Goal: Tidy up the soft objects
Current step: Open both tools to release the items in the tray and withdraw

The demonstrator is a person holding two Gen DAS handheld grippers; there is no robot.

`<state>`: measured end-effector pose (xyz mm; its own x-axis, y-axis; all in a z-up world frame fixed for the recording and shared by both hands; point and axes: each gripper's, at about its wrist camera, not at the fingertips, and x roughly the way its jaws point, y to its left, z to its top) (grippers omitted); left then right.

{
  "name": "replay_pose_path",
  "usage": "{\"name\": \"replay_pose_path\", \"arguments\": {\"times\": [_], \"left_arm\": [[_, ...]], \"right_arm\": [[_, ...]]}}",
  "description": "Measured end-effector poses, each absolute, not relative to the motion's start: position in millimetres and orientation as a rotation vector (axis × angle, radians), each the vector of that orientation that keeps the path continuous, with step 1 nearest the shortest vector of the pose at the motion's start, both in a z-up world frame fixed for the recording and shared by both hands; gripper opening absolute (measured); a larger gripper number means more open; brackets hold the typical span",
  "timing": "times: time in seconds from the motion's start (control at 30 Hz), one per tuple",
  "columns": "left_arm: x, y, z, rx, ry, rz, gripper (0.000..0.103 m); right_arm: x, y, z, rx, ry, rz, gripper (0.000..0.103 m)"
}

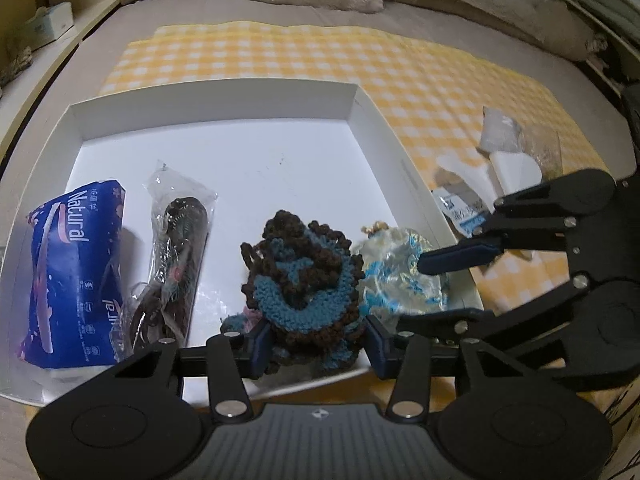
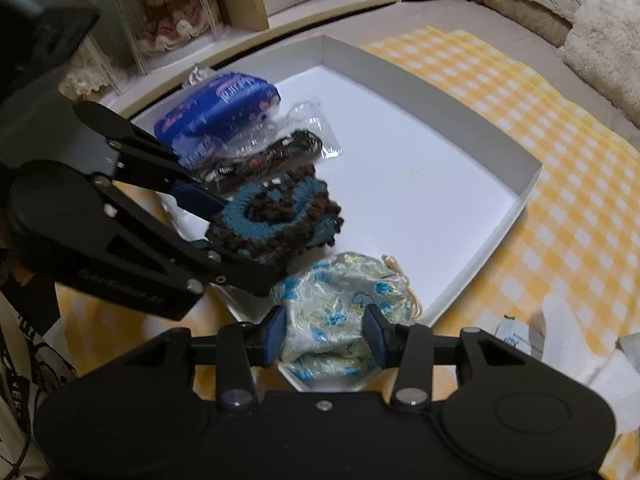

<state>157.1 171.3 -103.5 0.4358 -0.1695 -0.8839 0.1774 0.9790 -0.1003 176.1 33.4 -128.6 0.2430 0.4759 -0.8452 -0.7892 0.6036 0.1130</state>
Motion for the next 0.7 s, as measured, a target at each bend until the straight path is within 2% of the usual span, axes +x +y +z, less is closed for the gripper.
{"name": "replay_pose_path", "arguments": {"times": [0.07, 0.2, 0.27, 0.37, 0.7], "left_arm": [[155.6, 170.0, -100.7, 0.015, 1.099, -0.208, 0.051], [151.6, 176.2, -88.6, 0.0, 1.067, -0.183, 0.068], [149.2, 178.7, -80.9, -0.014, 1.045, -0.169, 0.07], [144.2, 181.2, -70.4, -0.024, 1.022, -0.147, 0.081], [118.2, 183.2, -41.3, -0.024, 0.923, -0.078, 0.098]], "right_arm": [[175.4, 33.0, -129.6, -0.373, 0.992, 0.889, 0.045], [173.2, 28.1, -120.2, -0.344, 0.976, 0.885, 0.045], [171.8, 23.7, -112.7, -0.33, 0.959, 0.879, 0.045], [168.7, 15.0, -100.6, -0.301, 0.931, 0.869, 0.046], [157.3, -19.4, -66.3, -0.243, 0.843, 0.797, 0.064]]}}
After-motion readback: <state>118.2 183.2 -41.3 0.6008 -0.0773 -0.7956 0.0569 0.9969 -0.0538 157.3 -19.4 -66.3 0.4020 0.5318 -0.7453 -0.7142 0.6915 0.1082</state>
